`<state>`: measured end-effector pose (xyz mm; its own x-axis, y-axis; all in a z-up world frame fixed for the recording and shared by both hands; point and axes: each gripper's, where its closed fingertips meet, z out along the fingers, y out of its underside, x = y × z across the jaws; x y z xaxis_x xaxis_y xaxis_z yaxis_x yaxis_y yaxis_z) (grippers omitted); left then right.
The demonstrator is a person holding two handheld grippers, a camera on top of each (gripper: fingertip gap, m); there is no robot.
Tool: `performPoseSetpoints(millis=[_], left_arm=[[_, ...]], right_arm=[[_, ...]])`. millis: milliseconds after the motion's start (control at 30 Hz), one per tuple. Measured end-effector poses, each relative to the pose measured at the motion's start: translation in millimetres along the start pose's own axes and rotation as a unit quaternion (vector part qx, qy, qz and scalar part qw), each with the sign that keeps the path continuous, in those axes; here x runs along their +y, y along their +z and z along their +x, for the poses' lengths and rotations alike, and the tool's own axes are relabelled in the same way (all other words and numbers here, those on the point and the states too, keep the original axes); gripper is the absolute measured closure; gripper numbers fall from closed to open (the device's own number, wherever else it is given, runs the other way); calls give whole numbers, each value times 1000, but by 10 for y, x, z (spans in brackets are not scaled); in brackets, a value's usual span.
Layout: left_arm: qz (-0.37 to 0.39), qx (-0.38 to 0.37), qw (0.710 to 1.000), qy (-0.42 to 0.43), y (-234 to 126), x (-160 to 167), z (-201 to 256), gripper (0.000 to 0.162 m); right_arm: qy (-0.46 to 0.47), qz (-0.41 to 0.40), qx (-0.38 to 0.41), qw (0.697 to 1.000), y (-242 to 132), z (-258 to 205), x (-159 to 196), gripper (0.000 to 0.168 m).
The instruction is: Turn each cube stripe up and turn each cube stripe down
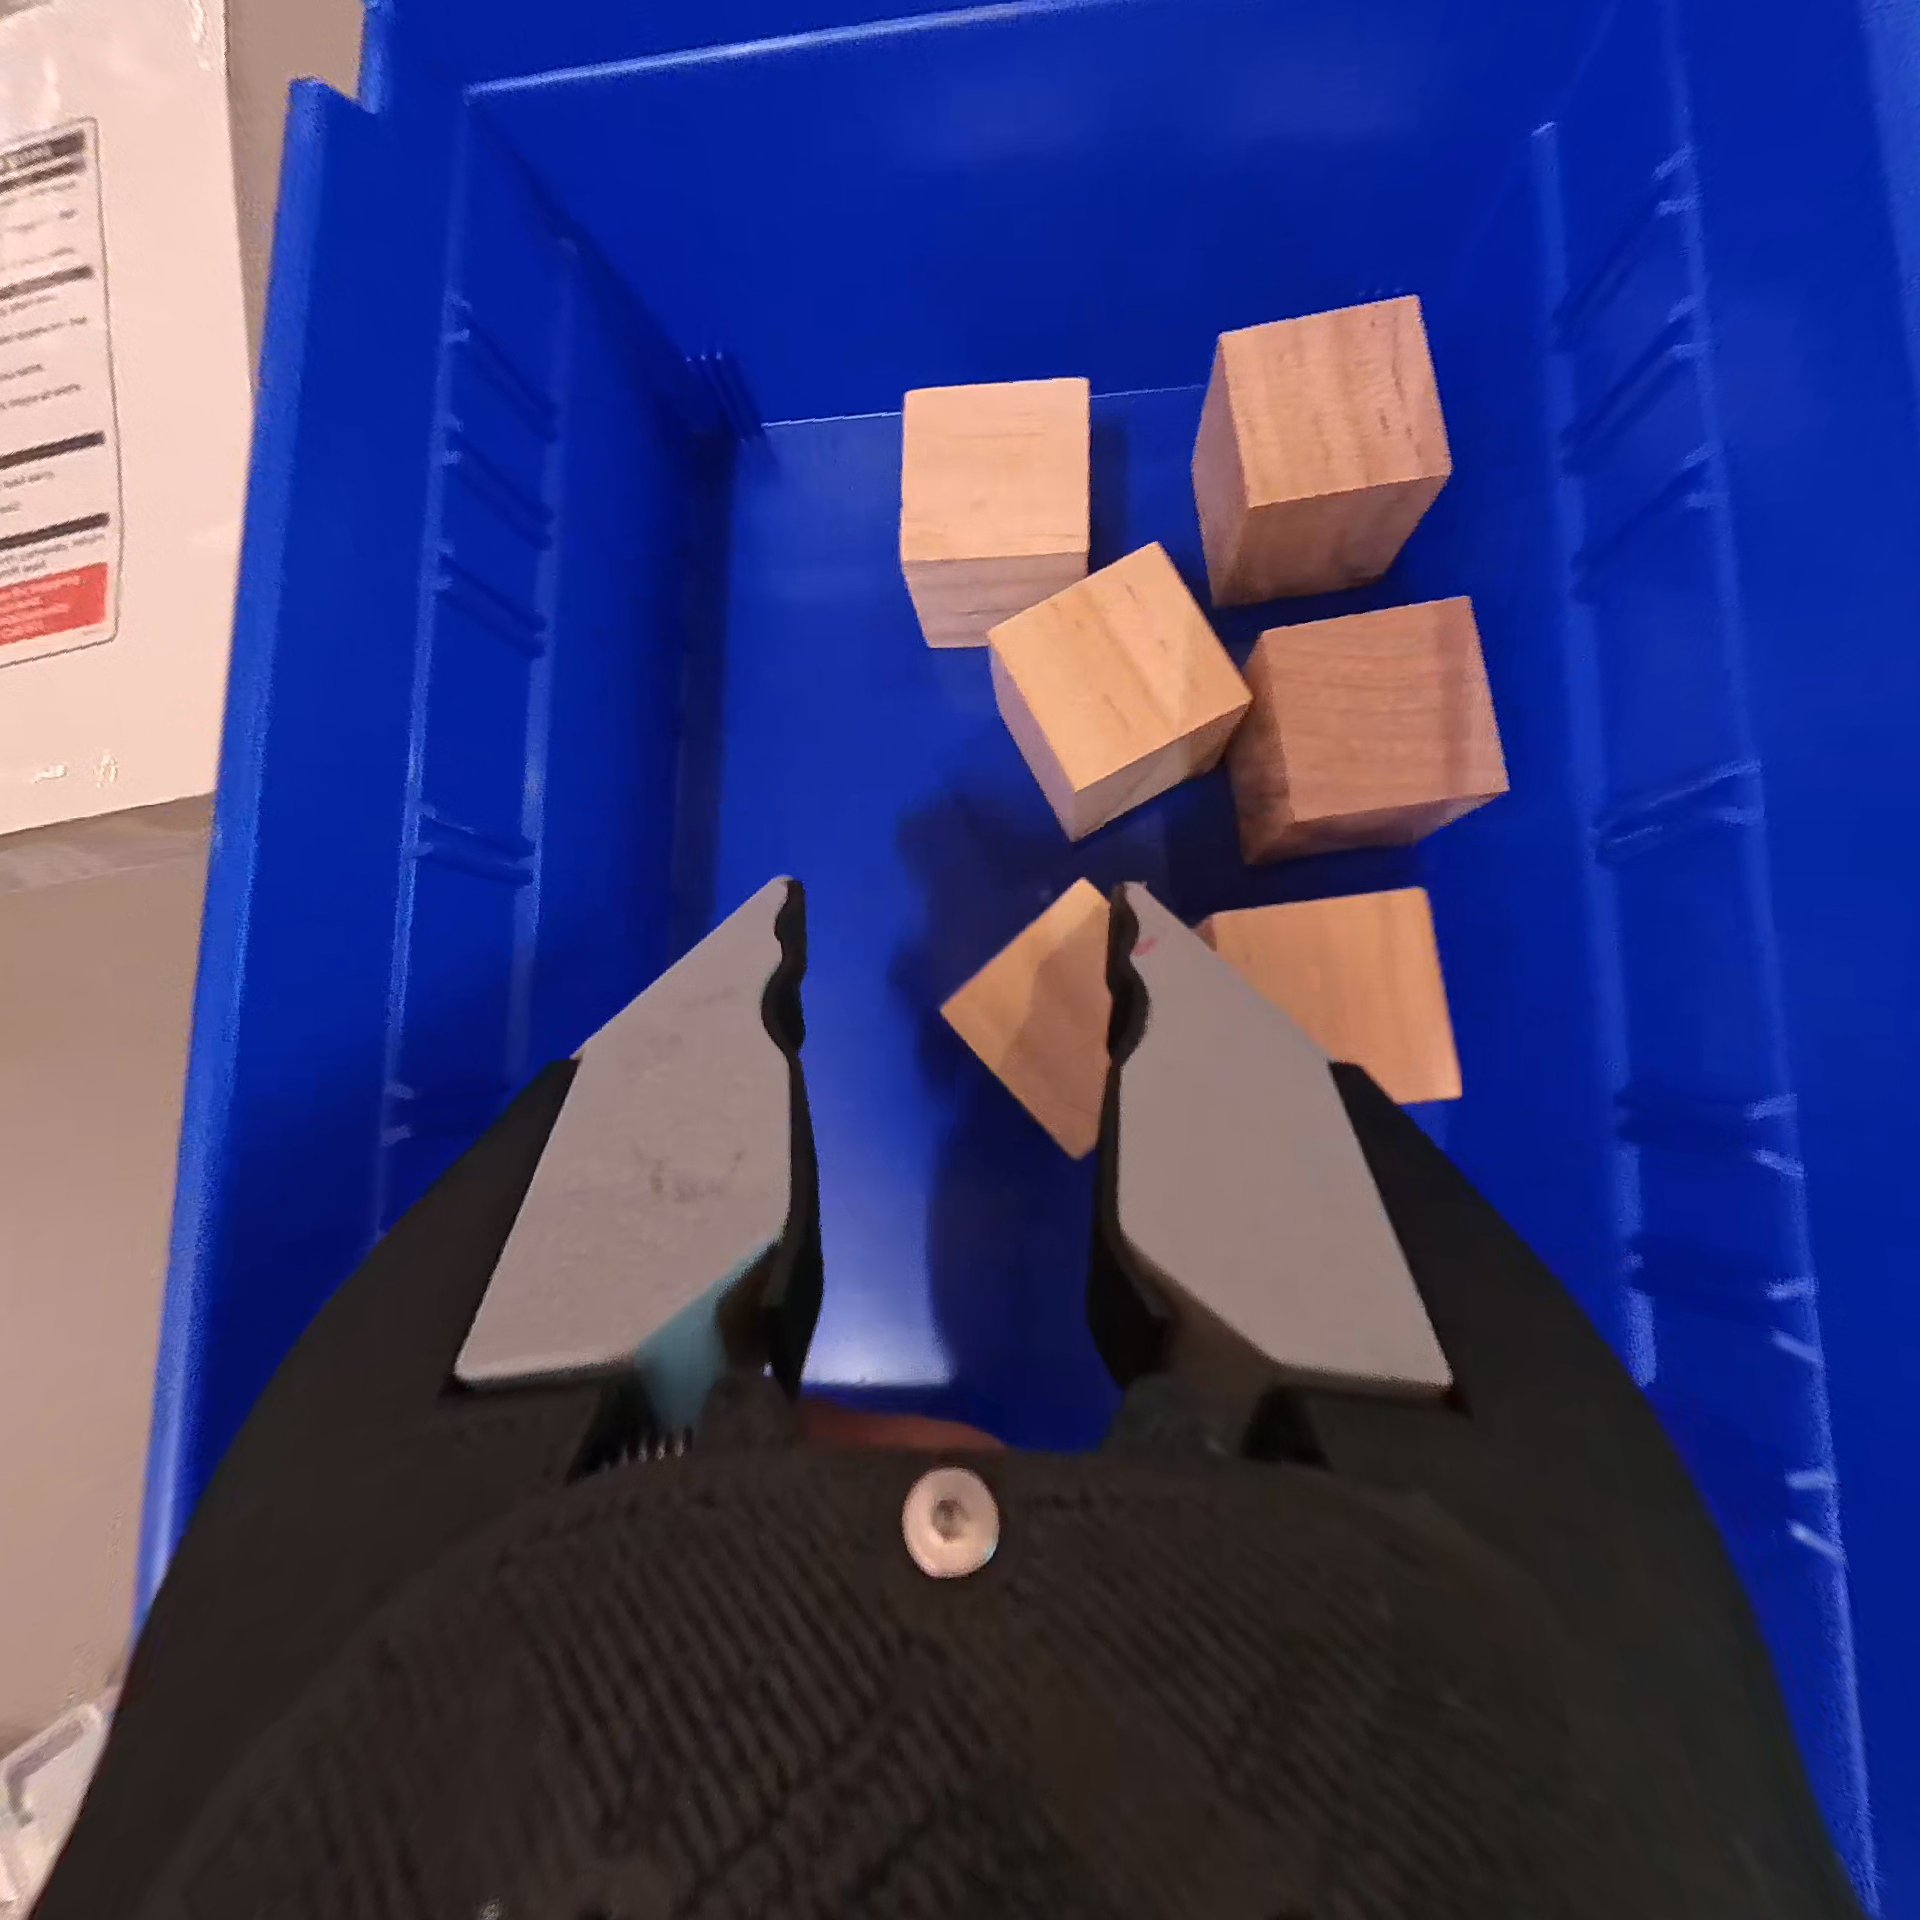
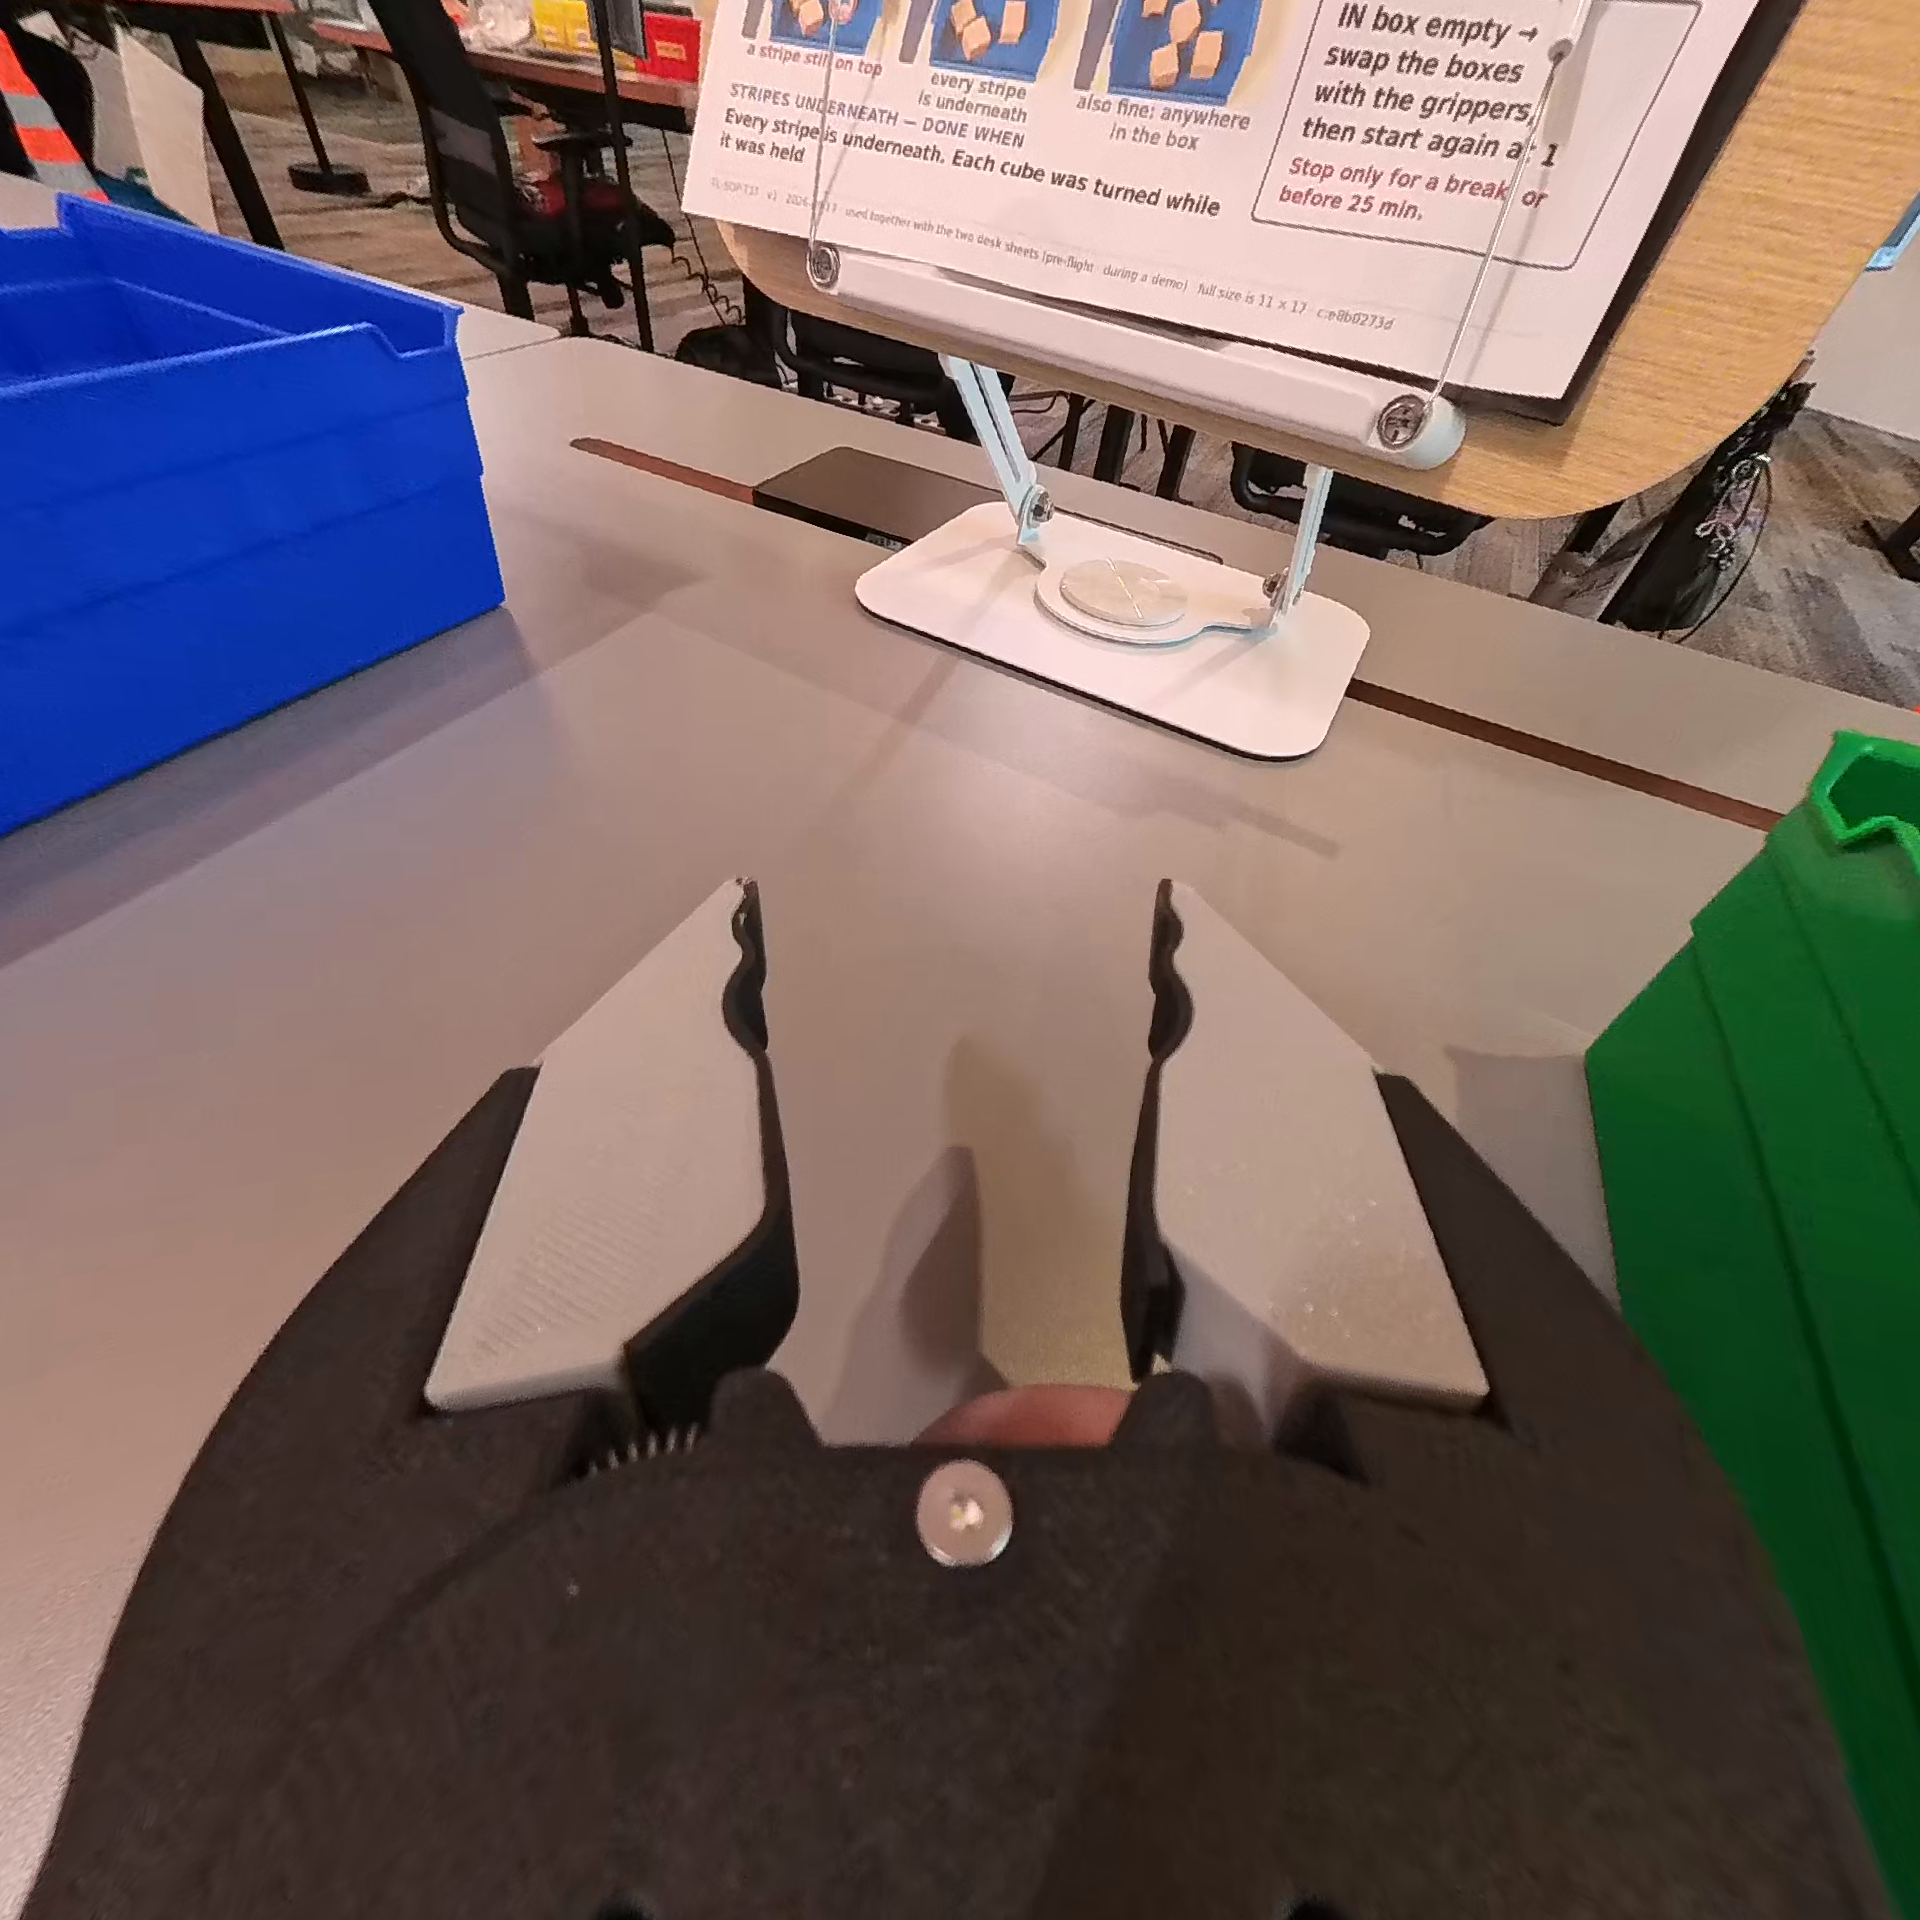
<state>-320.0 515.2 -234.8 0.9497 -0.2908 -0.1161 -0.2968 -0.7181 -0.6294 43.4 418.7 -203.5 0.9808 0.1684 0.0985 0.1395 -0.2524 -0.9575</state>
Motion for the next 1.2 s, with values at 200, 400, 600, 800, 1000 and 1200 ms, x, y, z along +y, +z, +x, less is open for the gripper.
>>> performPoseSetpoints(millis=[200, 400, 600, 800, 1000, 1200], left_arm=[[6, 28, 999, -18, -65, 7, 34, 103], [-11, 29, 999, 28, -70, 69, 105, 104], [0, 107, 977, 187, -285, -16, 262, 109], [-52, 160, 917, 361, -403, 74, 244, 109], [-103, 162, 910, 369, -168, 132, 225, 108], [-151, 162, 889, 401, 91, 386, 264, 116]], right_arm=[[-5, -1, -3, 1000, 10, -29, 5, 96], [-4, -1, -1, 1000, 5, -16, 8, 96], [0, -5, -8, 1000, 17, -34, 39, 96], [-6, -9, -14, 1000, 37, -72, 64, 96], [-8, -7, -28, 1000, 32, -156, 47, 97], [-25, -8, -31, 999, 37, -208, 57, 96]])
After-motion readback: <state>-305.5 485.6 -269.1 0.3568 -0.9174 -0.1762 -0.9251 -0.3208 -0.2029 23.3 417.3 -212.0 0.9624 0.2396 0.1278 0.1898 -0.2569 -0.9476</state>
